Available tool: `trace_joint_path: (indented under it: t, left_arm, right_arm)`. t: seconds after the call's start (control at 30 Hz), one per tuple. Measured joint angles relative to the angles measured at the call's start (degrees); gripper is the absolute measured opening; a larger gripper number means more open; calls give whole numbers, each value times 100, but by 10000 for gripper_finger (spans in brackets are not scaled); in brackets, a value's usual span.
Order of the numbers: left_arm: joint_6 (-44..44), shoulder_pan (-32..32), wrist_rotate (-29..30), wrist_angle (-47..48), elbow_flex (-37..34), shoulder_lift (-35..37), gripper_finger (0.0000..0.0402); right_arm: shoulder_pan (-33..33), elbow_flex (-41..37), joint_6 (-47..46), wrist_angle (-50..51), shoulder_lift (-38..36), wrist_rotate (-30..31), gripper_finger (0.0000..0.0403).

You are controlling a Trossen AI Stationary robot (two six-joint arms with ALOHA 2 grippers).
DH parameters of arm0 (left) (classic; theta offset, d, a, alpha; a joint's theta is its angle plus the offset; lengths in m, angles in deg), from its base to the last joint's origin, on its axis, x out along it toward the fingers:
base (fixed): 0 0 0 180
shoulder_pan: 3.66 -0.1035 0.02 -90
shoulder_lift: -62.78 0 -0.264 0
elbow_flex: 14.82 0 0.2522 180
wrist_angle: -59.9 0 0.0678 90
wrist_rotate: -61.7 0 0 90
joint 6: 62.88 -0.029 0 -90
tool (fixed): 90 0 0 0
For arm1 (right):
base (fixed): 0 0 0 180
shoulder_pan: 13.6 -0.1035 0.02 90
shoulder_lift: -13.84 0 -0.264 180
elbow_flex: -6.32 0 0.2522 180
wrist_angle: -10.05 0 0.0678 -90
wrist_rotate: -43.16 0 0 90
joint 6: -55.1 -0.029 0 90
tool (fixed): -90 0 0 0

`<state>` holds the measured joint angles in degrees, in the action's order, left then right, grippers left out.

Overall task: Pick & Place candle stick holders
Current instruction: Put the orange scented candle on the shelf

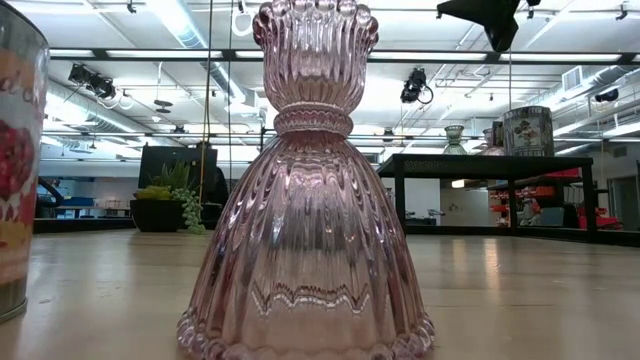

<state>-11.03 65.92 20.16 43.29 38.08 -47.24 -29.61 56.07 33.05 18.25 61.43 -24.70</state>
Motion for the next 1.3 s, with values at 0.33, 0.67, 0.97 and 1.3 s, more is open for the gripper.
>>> trace_joint_path:
  t: [0.33,0.67,0.97,1.3]
  left_arm:
    - [24,-122,472,-78,0,48,211]
    - [-267,-365,42,-466,2,50,253]
    - [-491,-401,90,-456,0,50,290]
    - [-798,-669,-30,-512,0,74,294]
  right_arm:
    - [0,0,0,-63,0,141,240]
    - [0,0,-31,-85,0,141,240]
    - [-2,0,-105,-86,0,141,240]
    - [-2,0,-105,-87,0,141,240]
